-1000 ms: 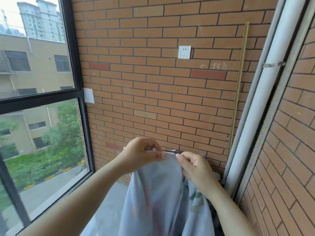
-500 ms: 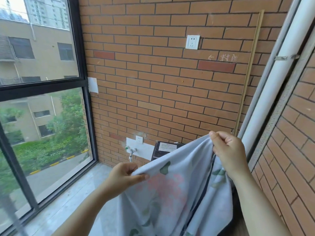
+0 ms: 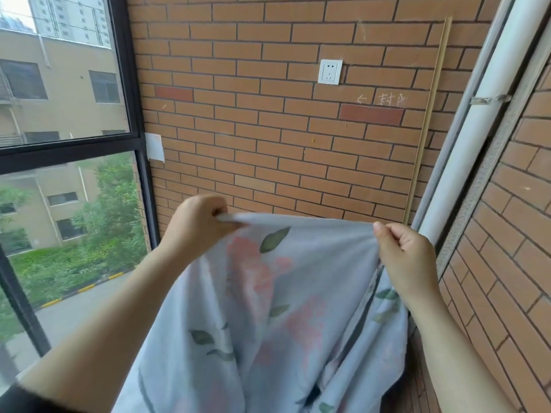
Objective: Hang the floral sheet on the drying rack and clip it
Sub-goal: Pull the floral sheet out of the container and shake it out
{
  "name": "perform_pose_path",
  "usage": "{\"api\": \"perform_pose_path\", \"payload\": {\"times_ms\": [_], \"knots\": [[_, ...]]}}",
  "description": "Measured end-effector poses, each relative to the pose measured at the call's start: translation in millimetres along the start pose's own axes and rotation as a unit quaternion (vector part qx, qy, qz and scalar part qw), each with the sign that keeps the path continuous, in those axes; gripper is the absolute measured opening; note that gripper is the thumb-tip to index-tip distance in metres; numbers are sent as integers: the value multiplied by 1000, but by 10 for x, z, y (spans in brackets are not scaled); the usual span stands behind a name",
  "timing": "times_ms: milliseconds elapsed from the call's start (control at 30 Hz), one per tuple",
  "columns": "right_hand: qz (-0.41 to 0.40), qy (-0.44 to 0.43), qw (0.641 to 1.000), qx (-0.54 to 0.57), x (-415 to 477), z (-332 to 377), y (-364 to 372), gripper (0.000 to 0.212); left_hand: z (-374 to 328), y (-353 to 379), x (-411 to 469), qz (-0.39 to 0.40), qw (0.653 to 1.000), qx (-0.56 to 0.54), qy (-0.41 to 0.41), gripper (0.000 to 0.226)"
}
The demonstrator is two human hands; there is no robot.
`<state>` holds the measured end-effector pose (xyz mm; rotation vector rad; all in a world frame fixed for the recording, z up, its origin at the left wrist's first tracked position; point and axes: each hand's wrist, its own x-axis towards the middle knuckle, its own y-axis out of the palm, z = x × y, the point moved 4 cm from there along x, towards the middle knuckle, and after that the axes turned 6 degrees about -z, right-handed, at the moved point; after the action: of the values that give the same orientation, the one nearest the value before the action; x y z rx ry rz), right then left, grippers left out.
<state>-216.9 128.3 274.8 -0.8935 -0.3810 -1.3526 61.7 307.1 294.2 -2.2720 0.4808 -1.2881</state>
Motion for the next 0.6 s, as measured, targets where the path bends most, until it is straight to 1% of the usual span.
{"api": "perform_pose_path", "payload": {"times_ms": [33,67,100,167,233,267,333,367,400,433,467,500,567,600], "knots": [[-26,-4,999,-18,-6,-15,-29,49,108,116,-103,57,998,29,-5,60],[-48,-4,998,-28,-14,-33,-52,49,215,205,-209,98,994,37,-16,63],[-69,-2,997,-31,-16,-42,-73,49,293,256,-298,124,992,26,-28,65],[-99,1,995,-32,3,-43,-106,49,343,278,-394,147,988,-18,-45,66],[-96,13,994,-42,34,-90,-109,49,276,238,-464,150,982,-92,-75,67],[-82,29,995,-49,33,-130,-97,49,216,222,-508,147,973,-150,-101,68],[-45,79,994,-58,-22,-267,-76,45,61,218,-608,132,944,-265,-145,69],[-31,108,992,-57,-83,-337,-65,39,-35,219,-651,126,934,-299,-148,63],[-21,135,989,-52,-171,-365,-51,29,-126,221,-685,122,932,-312,-139,51],[-11,162,986,-41,-275,-360,-37,22,-207,225,-703,116,937,-305,-125,36],[0,178,984,-23,-381,-331,-13,28,-264,237,-709,108,944,-290,-113,23],[26,175,984,3,-487,-263,24,36,-307,253,-719,103,949,-278,-105,15],[125,148,978,80,-696,-73,170,44,-376,323,-764,115,954,-261,-95,8],[187,135,966,118,-790,5,252,46,-424,367,-797,132,955,-253,-82,7]]}}
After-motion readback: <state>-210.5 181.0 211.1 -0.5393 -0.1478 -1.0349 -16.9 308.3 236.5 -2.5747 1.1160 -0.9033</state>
